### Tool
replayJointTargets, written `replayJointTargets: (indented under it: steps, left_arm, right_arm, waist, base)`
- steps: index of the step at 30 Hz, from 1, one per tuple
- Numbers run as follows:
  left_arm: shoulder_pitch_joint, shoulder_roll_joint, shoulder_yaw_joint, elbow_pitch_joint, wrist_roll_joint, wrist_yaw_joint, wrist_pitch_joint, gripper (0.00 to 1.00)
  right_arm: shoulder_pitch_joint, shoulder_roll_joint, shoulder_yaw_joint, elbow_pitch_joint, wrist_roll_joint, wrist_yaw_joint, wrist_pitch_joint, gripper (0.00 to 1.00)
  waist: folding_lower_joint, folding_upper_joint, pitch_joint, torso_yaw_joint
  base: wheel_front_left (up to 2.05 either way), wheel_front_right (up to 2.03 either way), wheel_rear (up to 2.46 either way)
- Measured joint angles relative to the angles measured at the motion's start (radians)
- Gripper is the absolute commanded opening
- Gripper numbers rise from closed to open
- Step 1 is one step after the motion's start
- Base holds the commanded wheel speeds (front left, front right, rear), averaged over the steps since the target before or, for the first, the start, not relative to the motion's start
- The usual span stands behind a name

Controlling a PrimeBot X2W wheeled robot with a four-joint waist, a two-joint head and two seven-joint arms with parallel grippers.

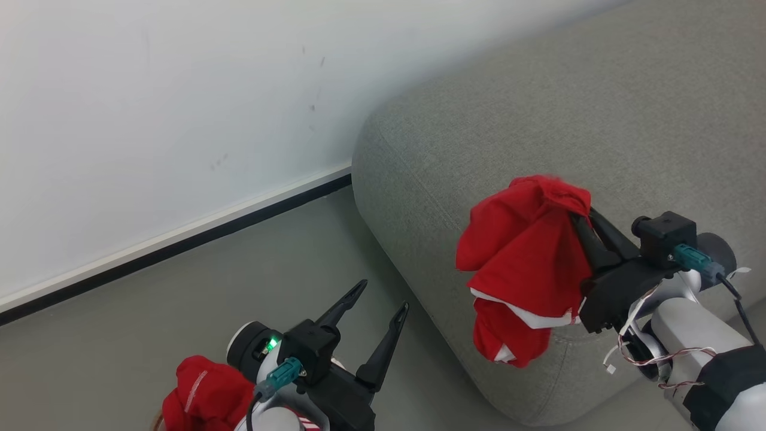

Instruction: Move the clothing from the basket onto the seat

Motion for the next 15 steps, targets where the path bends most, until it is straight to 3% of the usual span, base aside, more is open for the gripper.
replayJointTargets:
  steps: [9,15]
  left_arm:
    - [0.000,0.002,-0.010,-0.033,0.016,0.007,0.014,1.00]
    - [-0.012,0.022,-0.012,-0.082,0.044,0.010,0.028,1.00]
  right_arm:
    - [-0.019,-0.038,-0.062,-0.049,-0.006,-0.008,0.000,0.00]
    - [-0.143,-0.066,-0.123,-0.054,-0.007,-0.006,-0.001,0.00]
  waist:
    - [0.0000,0.0000,0.045,0.013]
    - [0.0001,0.0000,0.105,0.029]
  base:
    - [0.00,0.00,0.00]
    - [0.00,0.00,0.00]
